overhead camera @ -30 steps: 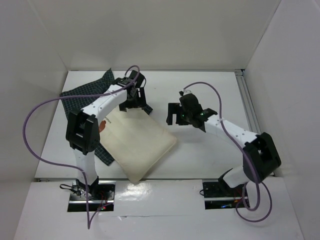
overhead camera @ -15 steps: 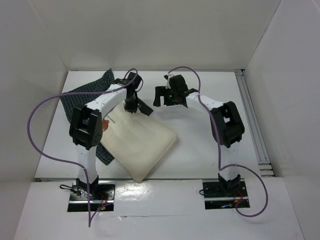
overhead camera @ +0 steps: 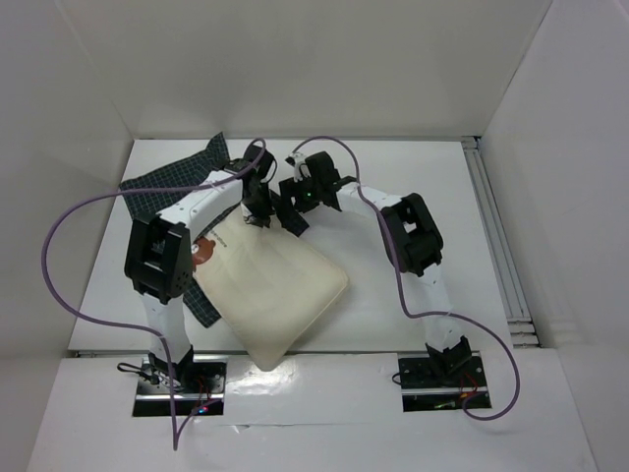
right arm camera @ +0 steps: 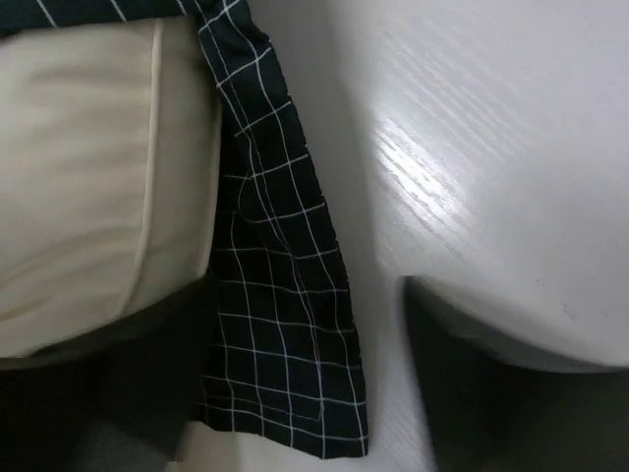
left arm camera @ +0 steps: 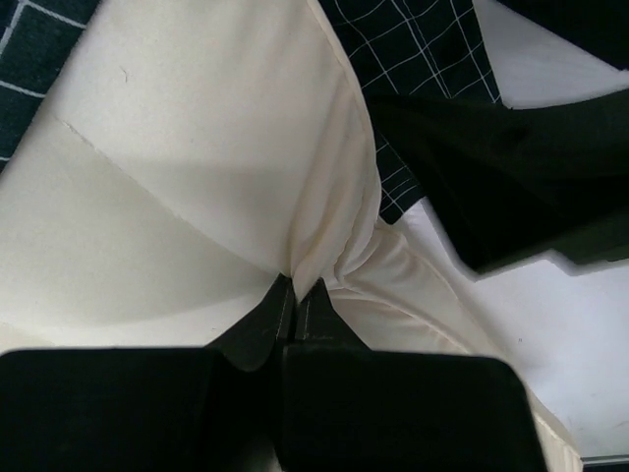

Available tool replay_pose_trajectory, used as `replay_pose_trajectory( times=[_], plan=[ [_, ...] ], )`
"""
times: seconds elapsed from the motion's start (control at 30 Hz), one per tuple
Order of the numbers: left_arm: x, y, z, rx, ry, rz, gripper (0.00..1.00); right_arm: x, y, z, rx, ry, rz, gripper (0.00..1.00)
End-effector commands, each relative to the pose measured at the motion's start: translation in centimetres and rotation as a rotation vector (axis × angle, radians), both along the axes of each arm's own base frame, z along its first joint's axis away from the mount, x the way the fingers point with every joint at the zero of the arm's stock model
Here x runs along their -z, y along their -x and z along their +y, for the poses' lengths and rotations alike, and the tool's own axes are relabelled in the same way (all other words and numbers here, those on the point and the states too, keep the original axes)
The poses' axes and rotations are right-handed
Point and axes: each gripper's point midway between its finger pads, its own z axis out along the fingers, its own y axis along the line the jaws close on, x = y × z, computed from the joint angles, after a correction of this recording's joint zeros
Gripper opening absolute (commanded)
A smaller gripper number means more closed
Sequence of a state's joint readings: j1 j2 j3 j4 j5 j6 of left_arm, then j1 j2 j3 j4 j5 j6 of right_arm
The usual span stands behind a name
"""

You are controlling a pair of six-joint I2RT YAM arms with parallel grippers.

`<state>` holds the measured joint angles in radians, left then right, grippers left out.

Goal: Put the pillow into the pillowcase

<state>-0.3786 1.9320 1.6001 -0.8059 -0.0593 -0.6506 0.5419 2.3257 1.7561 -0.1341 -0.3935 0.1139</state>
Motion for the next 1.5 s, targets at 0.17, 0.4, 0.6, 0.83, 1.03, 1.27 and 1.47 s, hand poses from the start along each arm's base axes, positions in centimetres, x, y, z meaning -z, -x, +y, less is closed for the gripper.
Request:
replay_pose_trajectory(
  times=[0.17, 0.4, 0.6, 0.83, 1.03, 1.27, 1.47],
  plan=[
    [-3.7, 0.9, 0.1, 0.004, 0.04, -0.055, 0.0, -3.9, 2.1, 1.1, -0.062, -0.188, 0.019, 0.0],
    [-4.1, -0.7, 1.1, -0.082, 0.032, -0.093, 0.0, -8.5, 8.7, -2.0, -0.053, -0.188, 0.007, 0.0],
    [-4.5, -1.0, 1.3, -0.121, 0.041, -0.126, 0.0, -9.5, 15.4, -5.2, -0.092, -0.127, 0.043, 0.0],
    [-4.0, -3.6, 1.3, -0.198, 0.026, -0.171, 0.0, -8.4, 20.1, -8.7, -0.089, -0.013, 0.098, 0.0],
    [-1.4, -5.8, -1.7, -0.176, 0.009, -0.156, 0.0, -7.9, 21.5, -12.2, 0.042, 0.03, 0.105, 0.0],
    [-1.9, -6.2, -4.8, -0.115, 0.002, -0.194, 0.0, -8.0, 21.2, -16.1, 0.191, 0.101, 0.097, 0.0],
    [-5.4, -3.5, -10.3, 0.227, 0.205, -0.137, 0.19, -8.7, 19.1, -18.3, 0.347, 0.188, 0.079, 0.56]
  ],
)
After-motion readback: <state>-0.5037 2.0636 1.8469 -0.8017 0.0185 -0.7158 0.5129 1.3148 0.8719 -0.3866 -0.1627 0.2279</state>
